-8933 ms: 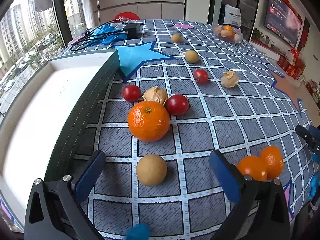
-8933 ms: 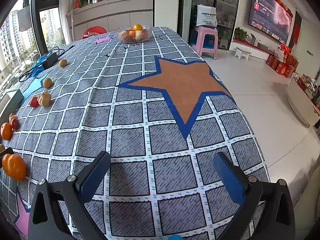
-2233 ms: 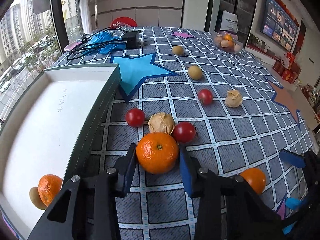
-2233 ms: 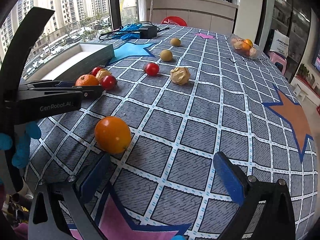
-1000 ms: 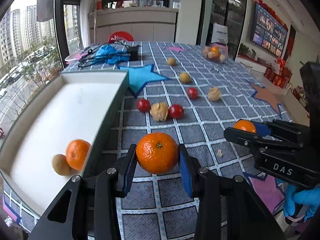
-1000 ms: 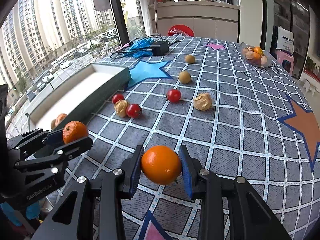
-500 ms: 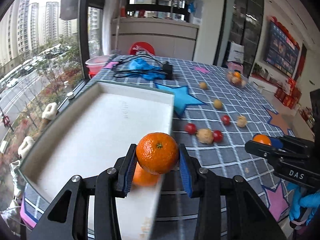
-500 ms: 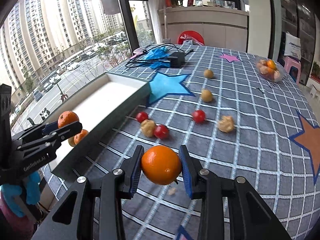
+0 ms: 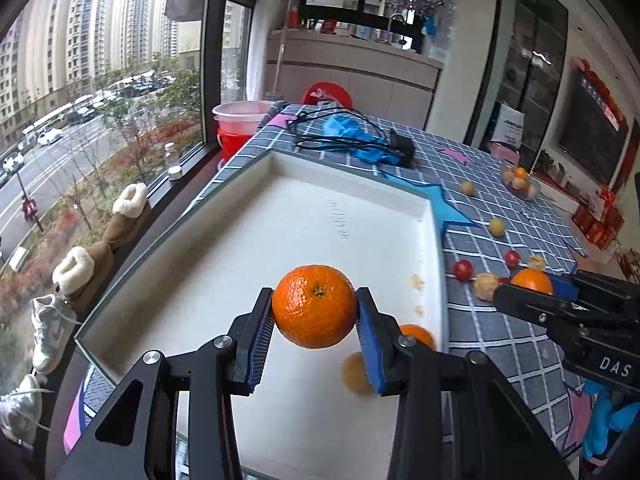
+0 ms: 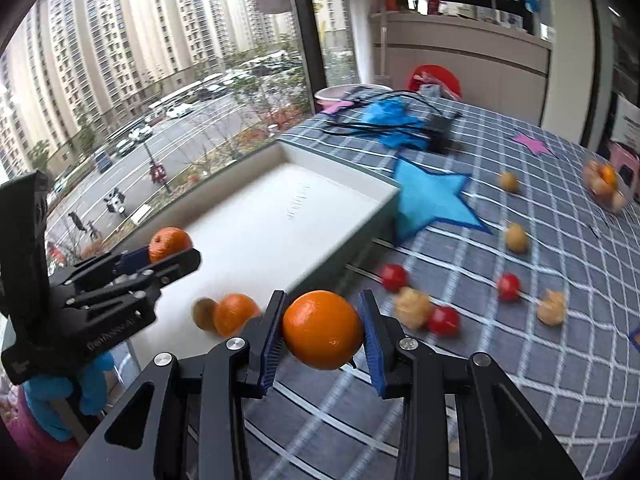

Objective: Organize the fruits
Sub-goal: 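Carry the orange with the left gripper while the right gripper carries its orange over the tray, then open the left gripper over the tray while the right gripper releases its orange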

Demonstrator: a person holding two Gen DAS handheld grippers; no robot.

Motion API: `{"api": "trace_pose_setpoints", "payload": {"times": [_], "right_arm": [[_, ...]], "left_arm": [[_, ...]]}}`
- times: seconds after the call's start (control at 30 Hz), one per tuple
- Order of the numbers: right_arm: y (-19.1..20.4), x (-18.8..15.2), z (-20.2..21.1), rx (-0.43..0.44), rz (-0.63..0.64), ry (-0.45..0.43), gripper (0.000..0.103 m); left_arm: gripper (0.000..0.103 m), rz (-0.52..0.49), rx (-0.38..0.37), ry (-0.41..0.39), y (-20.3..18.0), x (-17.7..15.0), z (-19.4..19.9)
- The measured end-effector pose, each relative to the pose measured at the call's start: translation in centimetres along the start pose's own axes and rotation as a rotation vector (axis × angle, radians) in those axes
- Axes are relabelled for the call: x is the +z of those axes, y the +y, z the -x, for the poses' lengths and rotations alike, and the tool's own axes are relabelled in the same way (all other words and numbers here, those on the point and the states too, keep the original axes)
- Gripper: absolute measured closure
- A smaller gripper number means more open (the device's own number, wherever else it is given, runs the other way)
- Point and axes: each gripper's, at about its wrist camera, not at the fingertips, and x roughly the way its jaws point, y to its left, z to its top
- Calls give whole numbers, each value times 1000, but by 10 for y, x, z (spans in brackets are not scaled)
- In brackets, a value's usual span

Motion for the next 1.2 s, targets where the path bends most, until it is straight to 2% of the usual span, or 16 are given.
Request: {"api": "trace_pose_setpoints", "payload": {"times": [0.4, 0.6, 0.8, 0.9, 0.97, 1.0, 1.03, 1.07, 1.17, 1.2], "right_arm": [[37, 28, -37, 55, 43, 26, 66], [39, 35, -57, 78, 21, 47, 66], [40, 33, -70, 58, 37, 67, 66], [41, 34, -72, 59, 46, 76, 65], [41, 34, -71, 57, 44, 78, 44], [40, 34, -70, 55, 40, 70, 27], [39, 34, -68, 54, 37, 60, 21], [39, 34, -65, 52, 34, 52, 21], [34, 37, -60, 49, 11, 39, 21], [32, 37, -58, 47, 3, 37, 15]], "left_arm": [[60, 42, 29, -4, 22, -1, -4], [60, 54, 44, 12, 28, -3, -10], [59, 56, 46, 37, 31, -7, -20], [56, 58, 48, 44, 32, -9, -22], [45, 56, 46, 38, 31, -9, -21], [34, 55, 47, 33, 30, -9, -20], [24, 55, 50, 21, 30, -9, -17], [22, 56, 56, 6, 30, -8, -15], [21, 49, 62, -2, 28, -6, -12], [21, 49, 63, 2, 27, -6, -12]]}}
